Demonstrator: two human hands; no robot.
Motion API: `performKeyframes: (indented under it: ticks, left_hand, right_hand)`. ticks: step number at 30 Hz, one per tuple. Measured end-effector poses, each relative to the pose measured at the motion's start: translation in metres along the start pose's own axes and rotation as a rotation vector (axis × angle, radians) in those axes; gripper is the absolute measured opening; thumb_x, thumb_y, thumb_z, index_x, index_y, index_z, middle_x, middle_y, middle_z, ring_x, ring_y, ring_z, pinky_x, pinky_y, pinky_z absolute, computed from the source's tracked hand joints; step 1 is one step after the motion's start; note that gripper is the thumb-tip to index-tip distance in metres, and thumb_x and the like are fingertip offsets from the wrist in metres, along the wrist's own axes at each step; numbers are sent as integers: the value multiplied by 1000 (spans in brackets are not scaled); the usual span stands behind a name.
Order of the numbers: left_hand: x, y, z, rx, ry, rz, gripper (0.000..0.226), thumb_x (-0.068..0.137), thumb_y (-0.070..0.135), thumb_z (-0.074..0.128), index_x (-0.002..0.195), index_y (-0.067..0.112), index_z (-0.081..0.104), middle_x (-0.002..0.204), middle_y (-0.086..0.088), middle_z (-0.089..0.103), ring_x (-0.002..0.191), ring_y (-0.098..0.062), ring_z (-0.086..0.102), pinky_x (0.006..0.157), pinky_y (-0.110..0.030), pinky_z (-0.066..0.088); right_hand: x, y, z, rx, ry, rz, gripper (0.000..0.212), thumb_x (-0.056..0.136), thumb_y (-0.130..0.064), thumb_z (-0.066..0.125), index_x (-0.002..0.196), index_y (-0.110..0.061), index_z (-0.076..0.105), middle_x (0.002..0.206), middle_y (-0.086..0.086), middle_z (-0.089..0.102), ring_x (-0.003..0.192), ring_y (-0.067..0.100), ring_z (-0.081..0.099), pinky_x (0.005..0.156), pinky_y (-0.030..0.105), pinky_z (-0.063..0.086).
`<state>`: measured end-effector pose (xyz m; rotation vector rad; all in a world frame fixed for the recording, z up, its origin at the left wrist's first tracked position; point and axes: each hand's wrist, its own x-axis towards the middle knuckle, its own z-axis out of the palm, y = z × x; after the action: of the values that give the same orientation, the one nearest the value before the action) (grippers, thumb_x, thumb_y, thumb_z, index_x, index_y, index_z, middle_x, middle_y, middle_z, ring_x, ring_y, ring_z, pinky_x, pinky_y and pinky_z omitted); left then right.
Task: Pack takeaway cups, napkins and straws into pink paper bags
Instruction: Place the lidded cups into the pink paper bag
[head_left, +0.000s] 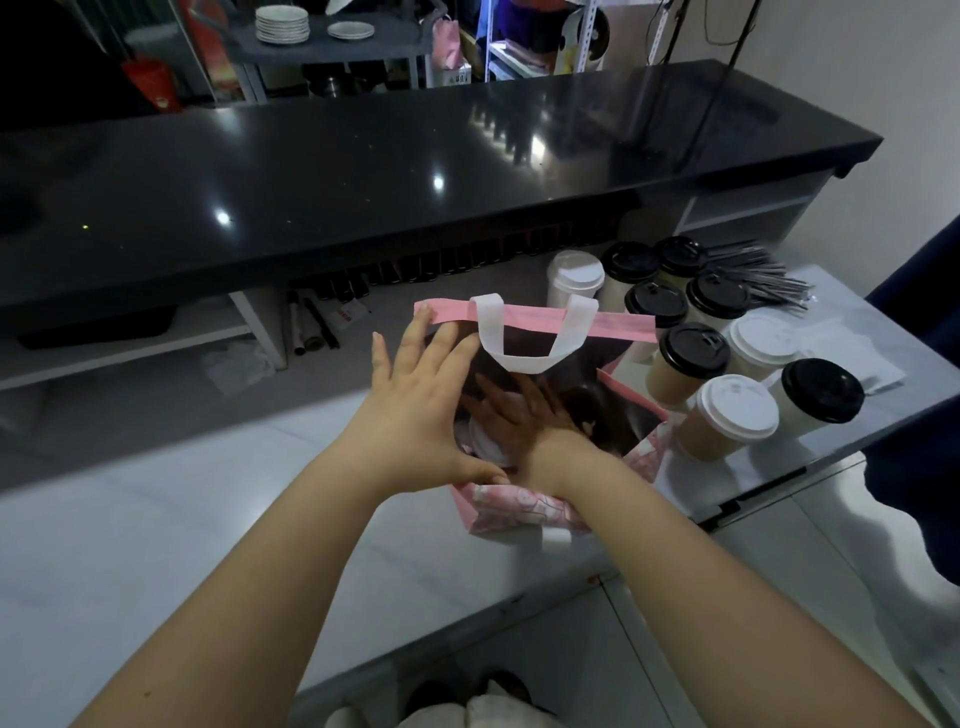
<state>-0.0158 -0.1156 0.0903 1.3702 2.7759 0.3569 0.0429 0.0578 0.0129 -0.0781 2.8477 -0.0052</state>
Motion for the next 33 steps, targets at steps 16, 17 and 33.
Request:
performKeyframes:
  ticks: [16,17,33]
  left_hand:
    - [17,-47,-20,77,54,-130,117,58,86,49,152,25,14,160,-1,16,147,-25,-20,113,-68,-8]
    - [17,-48,-22,97,94,-125,112,61,86,42,152,25,19,159,-1,21,149,-26,-14,113,-68,-8]
    - [22,-33,-34,78,461,-112,36,83,45,66,112,23,70,102,-2,63,107,-30,49,91,-42,30]
  right_hand:
    - [70,-12,-31,86,-66,30,77,92,-56,50,150,-47,-1,160,-16,-15,145,35,2,112,57,17]
    - [70,-11,-38,95,-78,48,76,92,-57,50,149,-50,0,161,-15,-13,146,35,1,112,58,16]
    - [-20,8,-136,426,220,182,45,85,-35,70,128,-33,59,123,-6,62,103,12,56,85,27,45]
